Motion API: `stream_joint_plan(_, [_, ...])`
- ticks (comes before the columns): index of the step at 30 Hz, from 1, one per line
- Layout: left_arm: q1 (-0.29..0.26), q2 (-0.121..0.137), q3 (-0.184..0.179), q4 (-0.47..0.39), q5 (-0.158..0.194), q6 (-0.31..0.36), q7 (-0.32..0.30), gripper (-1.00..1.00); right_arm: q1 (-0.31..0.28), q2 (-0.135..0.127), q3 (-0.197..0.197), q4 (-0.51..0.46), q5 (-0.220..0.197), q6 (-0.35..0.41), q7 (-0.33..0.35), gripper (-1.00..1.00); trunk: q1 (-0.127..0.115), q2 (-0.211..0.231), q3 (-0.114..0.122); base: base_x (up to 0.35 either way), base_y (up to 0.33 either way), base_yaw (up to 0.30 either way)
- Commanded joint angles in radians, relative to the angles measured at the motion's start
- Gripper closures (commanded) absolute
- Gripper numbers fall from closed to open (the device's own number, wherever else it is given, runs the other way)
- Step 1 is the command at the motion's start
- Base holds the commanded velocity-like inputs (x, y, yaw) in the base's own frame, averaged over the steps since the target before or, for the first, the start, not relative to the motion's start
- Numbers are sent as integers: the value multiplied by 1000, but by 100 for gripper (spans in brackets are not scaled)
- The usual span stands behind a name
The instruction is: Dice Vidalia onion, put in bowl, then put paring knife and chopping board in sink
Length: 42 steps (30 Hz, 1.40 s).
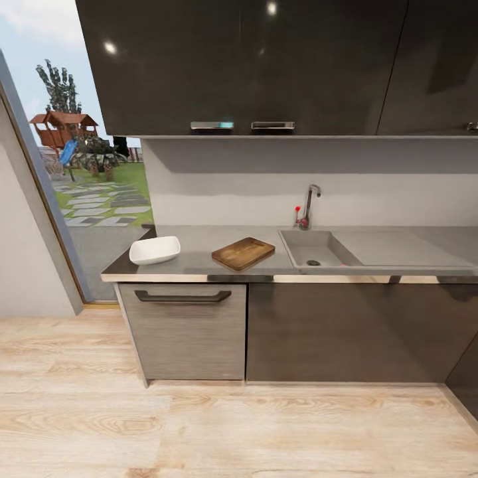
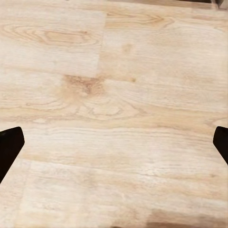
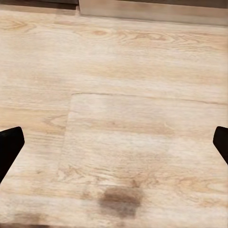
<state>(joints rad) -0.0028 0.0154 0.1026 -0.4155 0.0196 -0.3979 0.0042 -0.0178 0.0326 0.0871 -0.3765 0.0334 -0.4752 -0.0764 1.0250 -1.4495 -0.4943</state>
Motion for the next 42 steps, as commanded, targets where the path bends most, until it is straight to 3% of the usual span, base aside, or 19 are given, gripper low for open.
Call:
stream_joint_plan(1, [0,0,0,0,2,-2,0,-100,-1,0,5,1,3,-2,-8,-100,0,0,-1,0,0,0])
stream_joint_plan(9, [0,0,0,0,2,-2,0,-100,-1,-1,-1,-23,2,7,-44,-100,0,0,-1,0,0,0])
stream_joint_plan(13, [0,0,-1,0,2,-2,0,-100,-4,2,-1,-145,3,53,-150,-100,0,0,-1,0,0,0])
stream_joint_plan(15, [0,0,-1,1,2,-2,0,-100,-6,4,-1,-248,2,128,-216,-100,0,0,-1,0,0,0])
stream_joint_plan(18, [0,0,0,0,2,-2,0,-100,-6,9,-1,-459,1,322,-292,-100,0,0,-1,0,0,0])
stream_joint_plan(20, [0,0,0,0,2,-2,0,-100,-7,12,-1,-549,1,403,-307,-100,0,0,-1,0,0,0])
stream_joint_plan(24, [0,0,-1,1,2,-2,0,-100,-9,16,0,-849,1,633,-332,-100,0,0,-1,0,0,0])
stream_joint_plan(28, [0,0,-1,1,2,-2,-1,-100,-47,17,0,-1037,3,776,-340,-100,0,0,-1,0,0,0])
stream_joint_plan(30, [0,0,-1,2,2,-2,-1,-100,-75,17,0,-1076,3,824,-341,-100,0,0,-1,0,0,0])
stream_joint_plan(34, [0,0,-2,7,1,-2,-1,-100,-202,18,0,-1129,3,972,-345,-100,0,0,-1,0,0,0])
stream_joint_plan(37, [0,0,-3,11,-1,-2,-1,-100,-361,21,1,-1143,1,1109,-356,-100,0,0,-1,0,0,0])
stream_joint_plan(38, [0,0,-3,11,-1,-2,-1,-100,-390,22,1,-1143,1,1131,-360,-100,0,0,-1,0,0,0])
stream_joint_plan(40, [0,0,-3,12,-1,-2,-2,-100,-547,49,2,-1137,-1,1238,-383,-100,0,0,-1,0,0,0])
stream_joint_plan(41, [0,0,-3,12,-1,-2,-2,-100,-580,57,2,-1132,-1,1260,-387,-100,0,0,-1,0,0,0])
stream_joint_plan(42, [0,0,-3,12,-1,-2,-4,-100,-691,76,2,-1092,-1,1321,-393,-100,0,0,-1,0,0,0])
